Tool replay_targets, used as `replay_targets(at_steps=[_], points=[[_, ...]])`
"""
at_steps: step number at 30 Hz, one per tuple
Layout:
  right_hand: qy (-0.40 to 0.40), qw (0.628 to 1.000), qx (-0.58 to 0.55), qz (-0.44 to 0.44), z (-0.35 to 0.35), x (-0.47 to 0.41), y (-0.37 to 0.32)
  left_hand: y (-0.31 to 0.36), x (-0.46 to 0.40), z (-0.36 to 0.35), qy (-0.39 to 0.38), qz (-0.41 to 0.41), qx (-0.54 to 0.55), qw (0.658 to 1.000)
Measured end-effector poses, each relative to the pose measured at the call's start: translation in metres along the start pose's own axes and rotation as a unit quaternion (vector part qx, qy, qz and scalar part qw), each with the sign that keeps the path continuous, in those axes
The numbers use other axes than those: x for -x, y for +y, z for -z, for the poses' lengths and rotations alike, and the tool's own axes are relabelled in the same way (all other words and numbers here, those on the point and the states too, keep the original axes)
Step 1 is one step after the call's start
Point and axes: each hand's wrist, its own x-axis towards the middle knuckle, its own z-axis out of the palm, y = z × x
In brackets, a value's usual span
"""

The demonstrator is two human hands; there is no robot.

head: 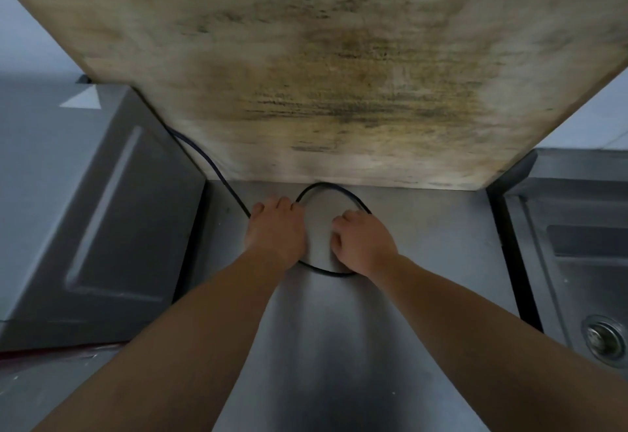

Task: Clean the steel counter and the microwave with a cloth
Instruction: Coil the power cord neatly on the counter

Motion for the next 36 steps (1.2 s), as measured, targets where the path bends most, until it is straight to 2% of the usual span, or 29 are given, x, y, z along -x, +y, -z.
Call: replay_targets(at_steps=[6, 17, 21, 27, 33, 36], points=[[0.016, 0.997, -0.019, 0.07, -0.017, -0.006, -0.017, -0.003, -0.021, -0.008, -0.024, 0.067, 0.026, 0.997], [0.023, 0.993, -0.024, 0.112, -0.031, -0.014, -0.022, -0.03, -0.049, -0.018, -0.024, 0.092, -0.033, 0.995], [0.041, 0.995, -0.013, 0.093, -0.035, -0.021, -0.02, -0.046, -0.049, -0.018, -0.009, 0.079, -0.064, 0.995], [0.058, 0.997, 0.006, 0.041, -0.034, -0.027, -0.008, -0.031, -0.036, -0.02, 0.006, 0.048, 0.031, 0.998], [-0.024, 0.996, -0.055, 0.07, -0.022, -0.058, -0.016, -0.008, -0.003, -0.04, -0.011, 0.055, 0.101, 0.993], [-0.079, 0.986, -0.098, 0.106, -0.012, -0.079, -0.033, -0.006, 0.02, -0.055, 0.044, 0.045, 0.114, 0.991]])
